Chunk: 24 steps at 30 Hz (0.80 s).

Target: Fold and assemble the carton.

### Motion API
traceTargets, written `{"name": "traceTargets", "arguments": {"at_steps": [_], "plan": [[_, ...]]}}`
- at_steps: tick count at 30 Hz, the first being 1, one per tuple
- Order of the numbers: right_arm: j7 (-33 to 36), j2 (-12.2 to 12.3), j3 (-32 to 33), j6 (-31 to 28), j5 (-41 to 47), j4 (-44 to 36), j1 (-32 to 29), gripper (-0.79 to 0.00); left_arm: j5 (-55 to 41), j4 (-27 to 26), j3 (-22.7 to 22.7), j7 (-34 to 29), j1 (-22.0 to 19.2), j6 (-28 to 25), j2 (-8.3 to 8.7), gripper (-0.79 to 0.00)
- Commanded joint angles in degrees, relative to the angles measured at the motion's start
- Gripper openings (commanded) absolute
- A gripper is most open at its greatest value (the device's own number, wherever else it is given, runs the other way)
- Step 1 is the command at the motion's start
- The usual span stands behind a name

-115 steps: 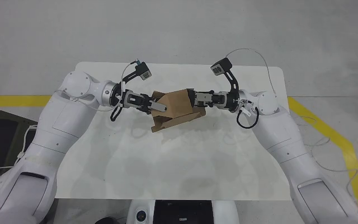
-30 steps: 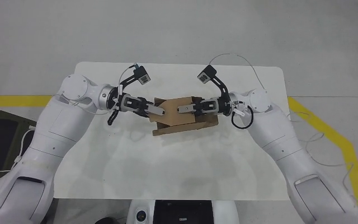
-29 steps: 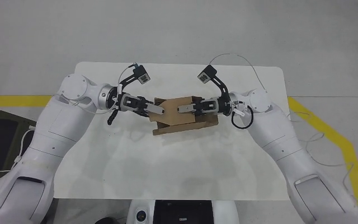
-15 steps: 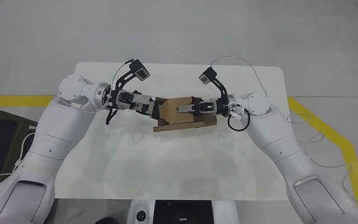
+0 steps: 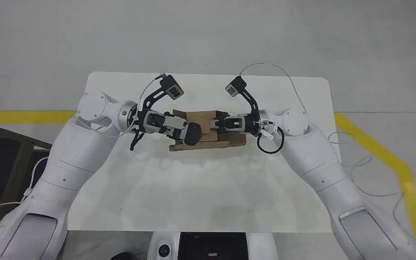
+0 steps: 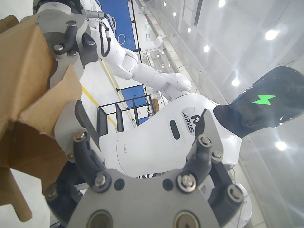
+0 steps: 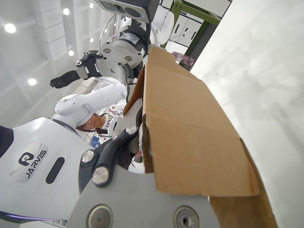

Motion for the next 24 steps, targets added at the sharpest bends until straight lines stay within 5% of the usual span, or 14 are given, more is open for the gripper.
{"name": "traceTargets", "arguments": {"at_steps": [1, 24], "plan": [[0.07, 0.06, 0.3, 0.13, -0.2, -0.17, -0.19, -0.785, 0.19, 0.13, 0.05, -0.12, -0.23, -0.1, -0.14, 0.0], [3.7, 1.35, 4.46, 3.13, 0.28, -4.6, -4.37, -0.785, 3.94, 4.45, -5.1, 3.76, 1.55, -0.06, 0.09, 0.0]]}}
